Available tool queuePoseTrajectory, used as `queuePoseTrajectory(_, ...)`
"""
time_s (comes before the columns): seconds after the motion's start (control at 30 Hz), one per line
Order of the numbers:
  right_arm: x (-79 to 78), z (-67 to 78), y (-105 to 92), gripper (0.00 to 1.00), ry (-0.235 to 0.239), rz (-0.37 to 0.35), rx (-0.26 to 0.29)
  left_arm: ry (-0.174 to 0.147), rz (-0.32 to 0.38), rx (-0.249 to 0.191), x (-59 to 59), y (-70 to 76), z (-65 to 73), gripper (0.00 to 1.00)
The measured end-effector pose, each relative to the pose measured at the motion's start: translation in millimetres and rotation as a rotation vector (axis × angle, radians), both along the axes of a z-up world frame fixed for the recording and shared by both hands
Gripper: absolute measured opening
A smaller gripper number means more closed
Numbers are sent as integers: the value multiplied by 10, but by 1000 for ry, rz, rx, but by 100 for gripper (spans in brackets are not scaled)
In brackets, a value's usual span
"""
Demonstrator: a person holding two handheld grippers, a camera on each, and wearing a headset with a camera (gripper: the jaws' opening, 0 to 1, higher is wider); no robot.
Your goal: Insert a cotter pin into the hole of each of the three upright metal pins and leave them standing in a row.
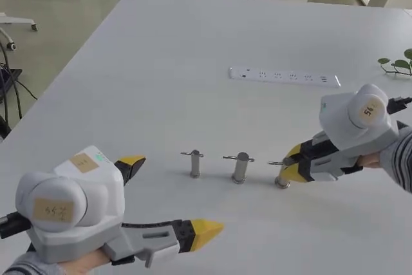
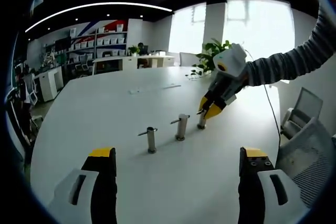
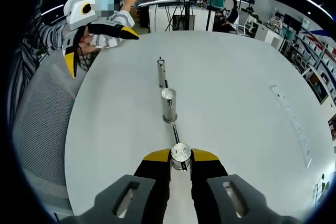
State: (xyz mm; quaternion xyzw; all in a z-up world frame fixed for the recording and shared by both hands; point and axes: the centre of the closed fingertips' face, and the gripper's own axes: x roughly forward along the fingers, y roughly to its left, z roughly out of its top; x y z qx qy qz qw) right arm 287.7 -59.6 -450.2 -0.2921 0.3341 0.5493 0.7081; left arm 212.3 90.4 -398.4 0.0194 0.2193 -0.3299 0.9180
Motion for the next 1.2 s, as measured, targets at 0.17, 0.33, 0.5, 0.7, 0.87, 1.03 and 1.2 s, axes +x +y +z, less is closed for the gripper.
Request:
queuePoseTrajectory(0.17, 19, 4, 8, 8, 1, 12, 8, 3, 2, -1, 1, 6, -2, 97)
queuePoseTrajectory(0.33, 28, 2, 12, 8, 14, 22, 14, 9, 3, 1, 3, 7, -13, 97)
queuePoseTrajectory(0.5, 28, -8, -9, 9, 18, 26, 11, 16, 9, -2, 13, 15, -32, 97)
queuePoseTrajectory(0.7, 33, -35, -23, 9, 11, 36, -1, 25, 16, -12, 21, 24, -36, 97)
queuePoseTrajectory(0.87, 45, -93, -87, 11, -43, 58, -61, 34, 20, -15, 32, 45, -39, 96)
queuePoseTrajectory(1.03, 69, -23, -123, 24, -81, 10, -49, 39, 26, -18, 47, 62, -12, 96)
queuePoseTrajectory(1.2, 33, 78, -198, 30, -95, -90, -19, 38, 24, -26, 65, 57, 28, 95)
